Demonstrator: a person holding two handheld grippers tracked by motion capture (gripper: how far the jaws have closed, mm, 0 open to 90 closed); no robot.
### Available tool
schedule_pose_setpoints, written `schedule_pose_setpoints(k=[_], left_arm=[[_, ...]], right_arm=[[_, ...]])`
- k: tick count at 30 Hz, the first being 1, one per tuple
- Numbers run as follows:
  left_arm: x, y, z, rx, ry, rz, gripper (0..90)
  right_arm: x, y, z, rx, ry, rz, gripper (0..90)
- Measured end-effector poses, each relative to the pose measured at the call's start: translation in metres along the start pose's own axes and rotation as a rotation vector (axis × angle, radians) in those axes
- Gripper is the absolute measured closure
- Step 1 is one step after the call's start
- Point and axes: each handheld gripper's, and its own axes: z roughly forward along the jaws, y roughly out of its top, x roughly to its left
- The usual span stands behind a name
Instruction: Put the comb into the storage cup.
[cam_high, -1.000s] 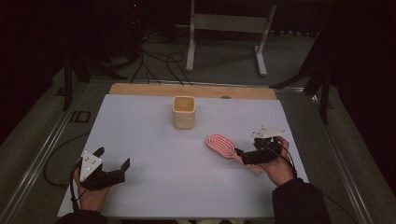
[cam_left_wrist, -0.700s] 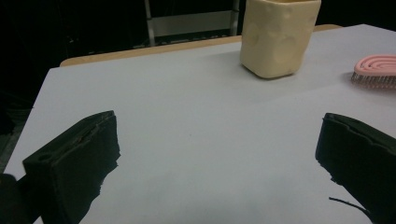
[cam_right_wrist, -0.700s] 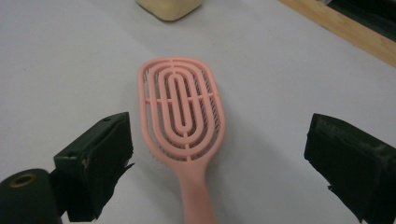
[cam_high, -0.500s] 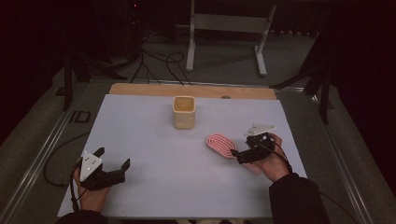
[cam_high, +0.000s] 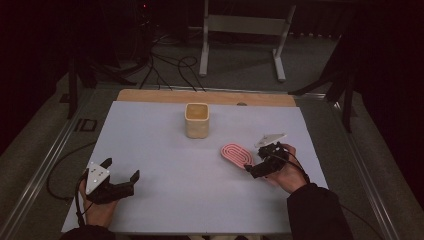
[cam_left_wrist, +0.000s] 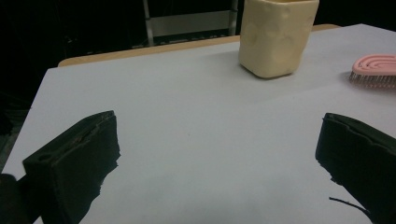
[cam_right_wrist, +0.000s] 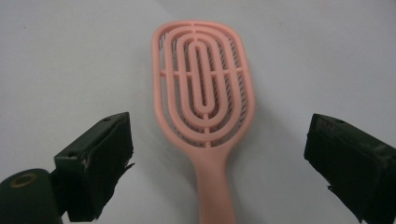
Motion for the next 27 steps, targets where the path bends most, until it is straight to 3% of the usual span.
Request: schedule_pose_setpoints(k=[19, 25, 27], left_arm=[[0.000, 0.000, 0.000, 0.002, -0.002, -0.001, 0.0], [0.000, 0.000, 0.000, 0.002, -0.003, -0.001, 0.0], [0.000, 0.000, 0.000, 0.002, -0.004, -0.001, 0.0]], right_arm=[[-0.003, -0.002, 0.025, 0.147, 0.072, -0.006, 11.0], [-0.007, -0.004, 0.032, 0.183, 0.092, 0.003, 16.9], [-0.007, -0.005, 0.034, 0.200, 0.099, 0.006, 23.4]])
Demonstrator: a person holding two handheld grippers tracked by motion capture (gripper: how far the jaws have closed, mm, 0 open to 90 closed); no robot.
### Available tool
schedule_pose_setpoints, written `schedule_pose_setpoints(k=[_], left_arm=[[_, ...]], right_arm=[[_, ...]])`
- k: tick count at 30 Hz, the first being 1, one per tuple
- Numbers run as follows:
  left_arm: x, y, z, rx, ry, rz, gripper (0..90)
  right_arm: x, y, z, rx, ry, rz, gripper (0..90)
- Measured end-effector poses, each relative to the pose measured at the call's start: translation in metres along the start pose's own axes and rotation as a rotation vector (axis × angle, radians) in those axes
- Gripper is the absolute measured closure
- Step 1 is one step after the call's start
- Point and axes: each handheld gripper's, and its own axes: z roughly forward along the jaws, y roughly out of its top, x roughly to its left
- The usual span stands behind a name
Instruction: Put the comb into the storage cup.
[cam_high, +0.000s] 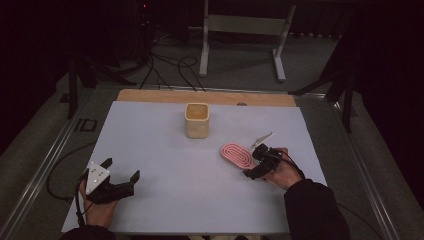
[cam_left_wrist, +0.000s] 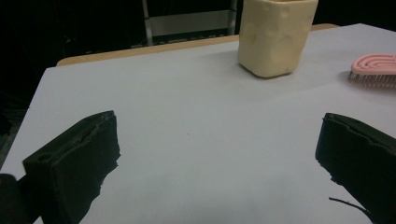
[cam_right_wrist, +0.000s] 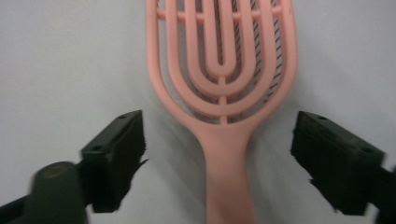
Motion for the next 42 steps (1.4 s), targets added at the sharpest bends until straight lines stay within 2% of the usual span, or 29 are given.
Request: schedule_pose_setpoints(k=[6, 12, 15, 22, 25, 28, 38, 42], left_arm=[[0.000, 0.000, 0.000, 0.002, -0.001, 0.000, 0.0], [0.000, 0.000, 0.000, 0.003, -0.001, 0.000, 0.1], [0.000, 0.000, 0.000, 0.002, 0.000, -0.001, 0.0], [0.000, 0.000, 0.000, 0.001, 0.000, 0.000, 0.1], [0.000, 0.000, 0.000, 0.001, 0.000, -0.001, 0.1], [0.000, 0.000, 0.000, 0.000, -0.001, -0.001, 0.1], [0.000, 0.000, 0.000, 0.001, -0.002, 0.001, 0.4], [0.000, 0.000, 0.000, 0.001, -0.002, -0.001, 0.4]], right_arm=[[-0.002, -0.001, 0.004, 0.037, 0.005, -0.006, 40.1], [-0.003, 0.000, 0.008, 0.064, 0.003, -0.014, 53.1], [-0.004, 0.000, 0.009, 0.069, 0.010, -0.013, 55.0], [-0.002, 0.002, 0.012, 0.091, -0.006, -0.024, 62.0], [-0.001, 0.005, 0.011, 0.130, -0.022, -0.067, 64.3], [0.001, 0.008, 0.012, 0.146, -0.032, -0.079, 65.2], [0.001, 0.007, 0.012, 0.146, -0.024, -0.047, 69.4], [0.001, 0.006, 0.011, 0.131, -0.018, -0.010, 69.6]])
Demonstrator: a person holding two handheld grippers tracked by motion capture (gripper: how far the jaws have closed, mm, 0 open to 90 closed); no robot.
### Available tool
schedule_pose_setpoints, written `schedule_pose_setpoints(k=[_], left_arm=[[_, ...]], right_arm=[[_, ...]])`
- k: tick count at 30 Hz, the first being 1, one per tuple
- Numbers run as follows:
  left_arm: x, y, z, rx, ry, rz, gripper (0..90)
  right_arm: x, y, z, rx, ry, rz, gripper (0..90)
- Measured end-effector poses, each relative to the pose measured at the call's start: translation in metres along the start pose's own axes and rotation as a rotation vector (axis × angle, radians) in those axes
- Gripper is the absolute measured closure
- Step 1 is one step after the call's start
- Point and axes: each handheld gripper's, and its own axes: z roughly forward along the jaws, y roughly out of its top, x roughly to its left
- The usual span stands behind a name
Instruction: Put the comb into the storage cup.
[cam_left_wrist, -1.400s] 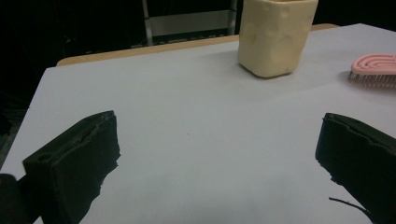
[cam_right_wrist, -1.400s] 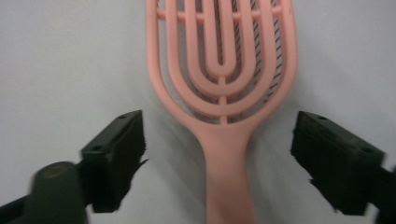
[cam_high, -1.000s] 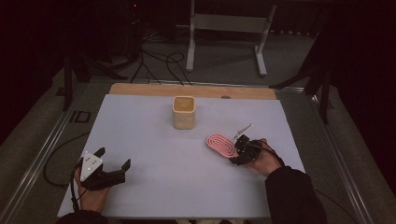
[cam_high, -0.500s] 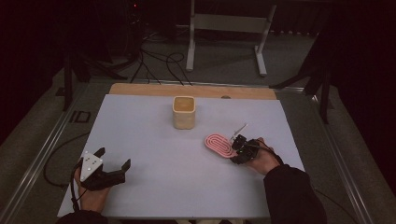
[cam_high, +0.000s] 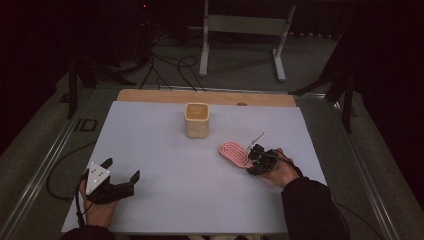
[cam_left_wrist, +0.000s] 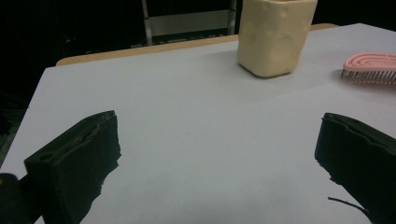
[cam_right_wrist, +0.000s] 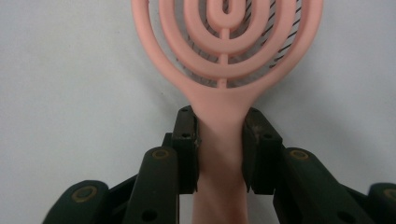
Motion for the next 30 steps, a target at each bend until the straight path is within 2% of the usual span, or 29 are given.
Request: schedule_pose_setpoints(k=[5, 10, 15, 20, 30], left_arm=[[0.000, 0.000, 0.000, 0.001, 0.001, 0.002, 0.5], [0.000, 0.000, 0.000, 0.001, 0.002, 0.002, 0.5], [0.000, 0.000, 0.000, 0.002, 0.002, 0.003, 0.5], [0.000, 0.000, 0.000, 0.003, 0.003, 0.003, 0.5], [0.000, 0.000, 0.000, 0.003, 0.001, -0.001, 0.5]], right_arm=[[-0.001, -0.003, 0.000, -0.027, 0.002, 0.019, 69.7], [0.001, -0.004, -0.001, -0.044, -0.017, 0.028, 69.7], [0.002, -0.005, -0.005, -0.091, -0.045, 0.028, 69.8], [0.003, -0.005, -0.008, -0.116, -0.064, 0.036, 69.7], [0.007, -0.008, -0.021, -0.211, -0.079, 0.050, 69.7]])
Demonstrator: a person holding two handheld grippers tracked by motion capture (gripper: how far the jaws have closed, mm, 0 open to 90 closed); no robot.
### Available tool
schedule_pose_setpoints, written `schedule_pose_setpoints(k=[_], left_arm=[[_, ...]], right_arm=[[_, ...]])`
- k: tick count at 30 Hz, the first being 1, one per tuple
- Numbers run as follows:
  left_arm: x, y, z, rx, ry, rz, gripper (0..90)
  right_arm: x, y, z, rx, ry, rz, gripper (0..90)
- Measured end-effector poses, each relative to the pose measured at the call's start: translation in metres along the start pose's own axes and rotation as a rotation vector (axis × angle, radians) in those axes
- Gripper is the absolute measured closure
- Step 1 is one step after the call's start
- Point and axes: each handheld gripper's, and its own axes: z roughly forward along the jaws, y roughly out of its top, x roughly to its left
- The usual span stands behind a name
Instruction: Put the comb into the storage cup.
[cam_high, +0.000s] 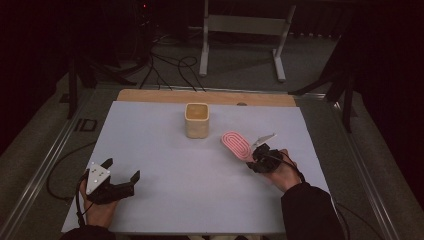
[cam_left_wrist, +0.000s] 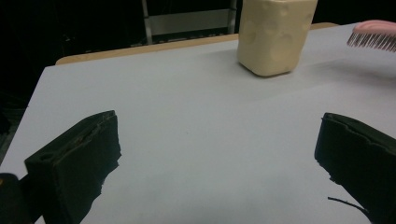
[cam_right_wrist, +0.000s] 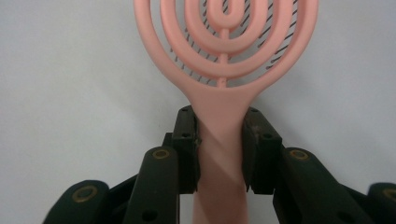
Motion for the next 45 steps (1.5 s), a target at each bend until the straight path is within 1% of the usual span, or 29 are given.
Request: schedule_pose_setpoints(k=[3, 7, 13, 14, 16, 28, 35, 40, 41, 45], left_arm=[[0.000, 0.000, 0.000, 0.000, -0.002, -0.002, 0.6], [0.000, 0.000, 0.000, -0.001, -0.002, -0.005, 0.6], [0.000, 0.000, 0.000, -0.002, -0.002, -0.004, 0.7], [0.001, 0.000, 0.000, -0.002, -0.002, -0.005, 0.7], [0.001, 0.000, 0.000, -0.001, -0.002, -0.006, 0.7], [0.000, 0.000, 0.000, 0.006, -0.002, -0.003, 0.9], [0.001, -0.001, 0.001, 0.010, -0.001, -0.009, 0.9], [0.001, -0.001, 0.002, 0.019, -0.009, -0.007, 0.9], [0.000, -0.001, 0.002, 0.018, -0.010, -0.009, 0.9], [-0.001, 0.000, 0.003, 0.025, -0.022, -0.007, 0.8]], right_arm=[[0.002, 0.000, -0.006, -0.036, -0.005, 0.003, 69.8], [0.004, 0.000, -0.011, -0.067, -0.009, 0.008, 69.7], [0.006, -0.003, -0.016, -0.123, -0.018, 0.023, 69.8], [0.006, -0.003, -0.017, -0.130, -0.026, 0.024, 69.7], [0.008, -0.004, -0.019, -0.155, -0.029, 0.025, 69.8], [0.018, -0.015, -0.026, -0.273, -0.049, 0.043, 69.8], [0.024, -0.020, -0.028, -0.343, -0.047, 0.054, 69.7], [0.028, -0.020, -0.030, -0.370, -0.041, 0.048, 69.7], [0.028, -0.021, -0.030, -0.370, -0.045, 0.037, 69.7], [0.030, -0.021, -0.033, -0.386, -0.041, 0.045, 69.7]])
